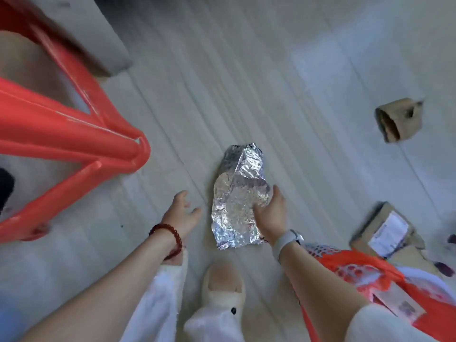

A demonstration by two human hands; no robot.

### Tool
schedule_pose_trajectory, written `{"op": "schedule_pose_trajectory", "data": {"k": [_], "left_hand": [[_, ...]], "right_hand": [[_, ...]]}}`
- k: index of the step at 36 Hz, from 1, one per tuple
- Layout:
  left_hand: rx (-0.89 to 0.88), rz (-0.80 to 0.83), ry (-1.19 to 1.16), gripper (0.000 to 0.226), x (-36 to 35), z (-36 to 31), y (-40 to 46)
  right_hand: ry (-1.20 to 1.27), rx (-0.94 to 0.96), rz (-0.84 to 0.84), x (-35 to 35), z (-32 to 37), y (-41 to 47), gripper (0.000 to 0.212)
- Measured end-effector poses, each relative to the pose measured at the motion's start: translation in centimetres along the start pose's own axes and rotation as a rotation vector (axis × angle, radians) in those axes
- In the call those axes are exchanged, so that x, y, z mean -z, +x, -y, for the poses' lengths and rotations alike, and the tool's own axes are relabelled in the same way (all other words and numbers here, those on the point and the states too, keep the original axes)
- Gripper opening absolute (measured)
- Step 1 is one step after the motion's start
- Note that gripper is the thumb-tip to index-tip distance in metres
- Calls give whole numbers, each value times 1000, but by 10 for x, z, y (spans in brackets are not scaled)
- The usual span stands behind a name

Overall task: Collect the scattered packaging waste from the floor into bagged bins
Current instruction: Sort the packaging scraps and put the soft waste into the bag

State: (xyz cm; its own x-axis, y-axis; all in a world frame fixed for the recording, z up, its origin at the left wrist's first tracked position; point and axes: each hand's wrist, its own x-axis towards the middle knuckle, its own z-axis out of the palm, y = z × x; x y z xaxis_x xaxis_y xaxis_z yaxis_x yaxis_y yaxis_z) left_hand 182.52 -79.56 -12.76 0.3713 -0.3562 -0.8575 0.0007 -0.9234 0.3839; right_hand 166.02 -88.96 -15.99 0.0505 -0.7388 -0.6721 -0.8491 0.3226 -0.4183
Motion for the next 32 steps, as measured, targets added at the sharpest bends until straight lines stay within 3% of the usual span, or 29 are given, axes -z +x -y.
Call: {"op": "schedule_pose_trajectory", "data": {"k": [4,7,9,12,15,16,18,21,23,24,29,31,32], "left_hand": [[37,79,-94,61,-31,2,63],[73,193,-200,58,-44,-16,84],[122,254,-280,60,-50,-25,86],[125,242,-359,60,-51,-34,76],[190,152,-484,103,-41,-41,58],[205,133,-480,107,-35,-47,47],[222,156,-533,78,-24,-61,24],[328,318,-681,40,-10,-90,-17],[290,416,-584,14,-1,-106,-47],[234,433,-494,18,3,-111,-59],[7,398,-253,28,3,-155,-133],[-146,338,-183,30,-9,-169,-164],[-235,318,-120,29,-16,-176,-180]], "right_hand": [[-21,-103,-1,-28,-13,57,82],[-75,-45,3,-45,-18,76,64],[11,16,38,-50,-17,73,47],[177,107,51,-47,-4,47,39],[201,226,42,-35,11,3,39],[182,259,59,-27,16,-15,42],[115,322,92,-5,21,-51,41],[83,326,184,36,27,-95,28],[155,296,160,59,28,-118,29],[198,270,103,68,29,-129,37],[842,-193,-104,132,37,-185,38],[1190,-350,-48,150,31,-206,35],[1419,-420,29,159,29,-216,44]]}}
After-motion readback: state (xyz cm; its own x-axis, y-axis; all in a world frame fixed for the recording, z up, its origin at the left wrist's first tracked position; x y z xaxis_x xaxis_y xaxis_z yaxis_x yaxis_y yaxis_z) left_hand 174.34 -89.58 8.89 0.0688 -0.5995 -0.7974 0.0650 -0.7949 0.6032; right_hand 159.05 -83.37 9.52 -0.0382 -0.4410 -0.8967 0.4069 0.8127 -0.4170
